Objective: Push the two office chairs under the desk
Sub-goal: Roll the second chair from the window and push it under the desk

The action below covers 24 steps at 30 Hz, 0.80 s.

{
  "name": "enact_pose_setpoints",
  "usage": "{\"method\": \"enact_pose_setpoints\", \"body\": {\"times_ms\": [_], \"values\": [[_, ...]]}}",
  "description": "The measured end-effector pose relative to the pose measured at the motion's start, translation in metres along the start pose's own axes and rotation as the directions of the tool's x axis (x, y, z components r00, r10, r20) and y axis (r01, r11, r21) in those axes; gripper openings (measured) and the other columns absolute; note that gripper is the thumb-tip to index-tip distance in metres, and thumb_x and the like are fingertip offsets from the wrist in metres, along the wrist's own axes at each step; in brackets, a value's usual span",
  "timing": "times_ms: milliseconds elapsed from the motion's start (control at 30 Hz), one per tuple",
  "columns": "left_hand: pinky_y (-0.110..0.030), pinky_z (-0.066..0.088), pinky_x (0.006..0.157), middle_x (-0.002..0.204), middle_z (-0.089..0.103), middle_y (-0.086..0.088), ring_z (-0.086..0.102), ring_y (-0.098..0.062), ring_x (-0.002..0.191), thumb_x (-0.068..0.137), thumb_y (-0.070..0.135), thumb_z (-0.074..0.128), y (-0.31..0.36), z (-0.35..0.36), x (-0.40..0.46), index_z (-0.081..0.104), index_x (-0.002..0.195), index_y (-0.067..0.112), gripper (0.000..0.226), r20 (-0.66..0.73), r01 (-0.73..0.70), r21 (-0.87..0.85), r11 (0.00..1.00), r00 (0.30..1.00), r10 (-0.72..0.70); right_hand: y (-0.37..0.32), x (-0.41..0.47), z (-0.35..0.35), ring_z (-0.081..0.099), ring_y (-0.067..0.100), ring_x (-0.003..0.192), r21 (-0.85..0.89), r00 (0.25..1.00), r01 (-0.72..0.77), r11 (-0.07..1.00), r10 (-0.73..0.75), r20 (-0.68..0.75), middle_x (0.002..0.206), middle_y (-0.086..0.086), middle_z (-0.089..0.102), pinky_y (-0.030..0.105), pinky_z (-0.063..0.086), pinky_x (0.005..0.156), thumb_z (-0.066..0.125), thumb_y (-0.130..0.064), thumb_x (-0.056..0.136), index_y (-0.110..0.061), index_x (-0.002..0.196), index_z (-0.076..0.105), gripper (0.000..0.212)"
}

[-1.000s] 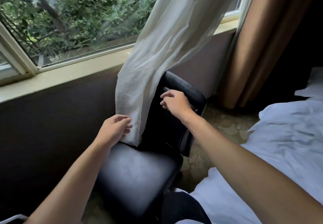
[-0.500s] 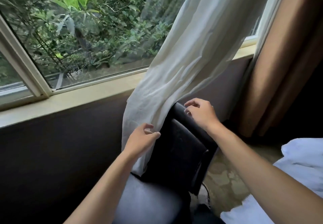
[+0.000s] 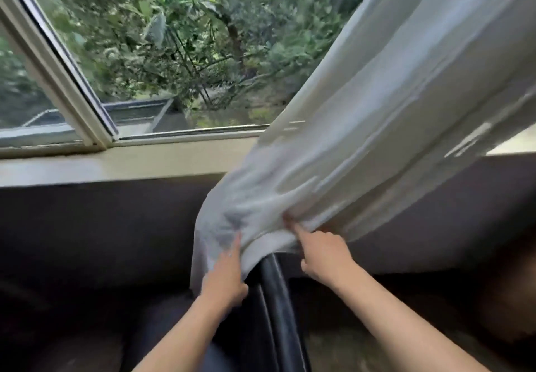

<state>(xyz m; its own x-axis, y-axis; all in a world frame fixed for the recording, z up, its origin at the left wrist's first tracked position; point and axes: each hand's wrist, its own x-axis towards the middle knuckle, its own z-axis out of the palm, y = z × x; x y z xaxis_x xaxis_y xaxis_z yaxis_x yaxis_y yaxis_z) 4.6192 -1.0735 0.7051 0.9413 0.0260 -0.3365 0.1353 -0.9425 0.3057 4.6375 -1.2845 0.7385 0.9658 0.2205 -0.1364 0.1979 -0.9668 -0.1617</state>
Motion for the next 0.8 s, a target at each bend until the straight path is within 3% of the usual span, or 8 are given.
{"method": "enact_pose_setpoints", "body": {"times_ms": [67,133,167,300,467,667,733,800], "values": [[-0.037,0.051,0.068,0.121,0.057,-0.009,0.063,-0.032,0.091,0.078,0.009,0.049,0.002,0.0,0.009,0.009,0.149,0.039,0.087,-0.142,0.057,0.047,0.997,0.989,-0.049,0.013,0.018,0.004,0.065,0.034,0.092,-0.018,0.997,0.056,0.998,-0.056,-0.045,0.102,0.01,0.068,0.036,0.04,0.066,0.053,-0.016,0.084,-0.046,0.149,-0.003,0.092],[-0.039,0.049,0.074,0.106,0.064,-0.006,0.062,-0.036,0.093,0.078,0.011,0.044,-0.004,-0.006,0.018,0.048,0.125,0.03,0.05,-0.257,0.097,0.003,0.995,0.962,-0.093,0.019,0.031,-0.001,0.066,0.035,0.093,0.033,0.991,0.061,0.998,-0.057,-0.119,0.106,0.009,0.067,0.038,0.046,0.067,0.048,-0.011,0.086,-0.035,0.141,0.03,0.062],[-0.04,0.049,0.075,0.104,0.063,-0.006,0.06,-0.038,0.092,0.08,0.012,0.043,-0.002,-0.012,0.022,0.054,0.112,0.025,0.037,-0.302,0.121,-0.011,0.993,0.946,-0.119,0.023,0.037,-0.006,0.066,0.035,0.091,0.048,0.983,0.064,0.997,-0.054,-0.177,0.105,0.008,0.067,0.039,0.048,0.068,0.045,-0.011,0.086,-0.028,0.129,0.042,0.046],[-0.04,0.04,0.069,0.093,0.053,-0.006,0.056,-0.041,0.084,0.082,0.009,0.042,0.022,-0.057,0.036,0.051,0.104,0.018,0.025,-0.5,0.113,-0.098,0.989,0.854,-0.147,0.035,0.053,-0.044,0.066,0.04,0.08,0.139,0.896,0.073,0.988,-0.003,-0.443,0.09,0.016,0.067,0.04,0.044,0.059,0.046,-0.012,0.082,-0.02,0.114,0.054,0.034],[-0.035,0.042,0.067,0.092,0.063,0.002,0.055,-0.025,0.083,0.08,0.014,0.05,0.1,-0.131,0.035,0.054,0.093,0.026,0.018,-0.672,-0.138,-0.384,0.913,0.72,-0.174,0.048,0.067,-0.115,0.061,0.044,0.085,0.486,0.792,0.069,0.871,0.248,-0.558,0.09,0.024,0.066,0.041,0.037,0.065,0.047,-0.009,0.079,-0.02,0.119,0.054,0.043],[-0.038,0.048,0.071,0.093,0.067,-0.001,0.061,-0.019,0.085,0.088,0.008,0.059,0.221,-0.152,0.032,0.056,0.101,0.015,0.014,-0.737,-0.561,-0.434,0.705,0.671,0.08,0.086,0.036,-0.19,0.057,0.037,0.077,0.668,0.502,0.262,0.696,0.493,-0.711,0.08,0.009,0.066,0.032,0.025,0.061,0.041,-0.013,0.074,-0.022,0.1,0.058,0.033],[-0.035,0.049,0.074,0.095,0.067,0.002,0.061,-0.015,0.087,0.089,0.007,0.056,0.268,-0.133,0.034,0.056,0.105,0.016,0.018,-0.685,-0.623,-0.504,0.598,0.71,0.163,0.111,0.024,-0.203,0.055,0.036,0.078,0.659,0.505,0.196,0.726,0.501,-0.703,0.084,0.009,0.066,0.033,0.026,0.062,0.04,-0.014,0.075,-0.024,0.103,0.057,0.034],[-0.032,0.049,0.077,0.098,0.067,0.006,0.062,-0.012,0.09,0.087,0.01,0.055,0.311,-0.102,0.032,0.055,0.107,0.021,0.023,-0.603,-0.633,-0.581,0.512,0.757,0.252,0.14,0.013,-0.209,0.054,0.036,0.082,0.609,0.621,0.038,0.792,0.459,-0.636,0.095,0.014,0.067,0.037,0.033,0.068,0.042,-0.014,0.08,-0.024,0.114,0.053,0.038]]}}
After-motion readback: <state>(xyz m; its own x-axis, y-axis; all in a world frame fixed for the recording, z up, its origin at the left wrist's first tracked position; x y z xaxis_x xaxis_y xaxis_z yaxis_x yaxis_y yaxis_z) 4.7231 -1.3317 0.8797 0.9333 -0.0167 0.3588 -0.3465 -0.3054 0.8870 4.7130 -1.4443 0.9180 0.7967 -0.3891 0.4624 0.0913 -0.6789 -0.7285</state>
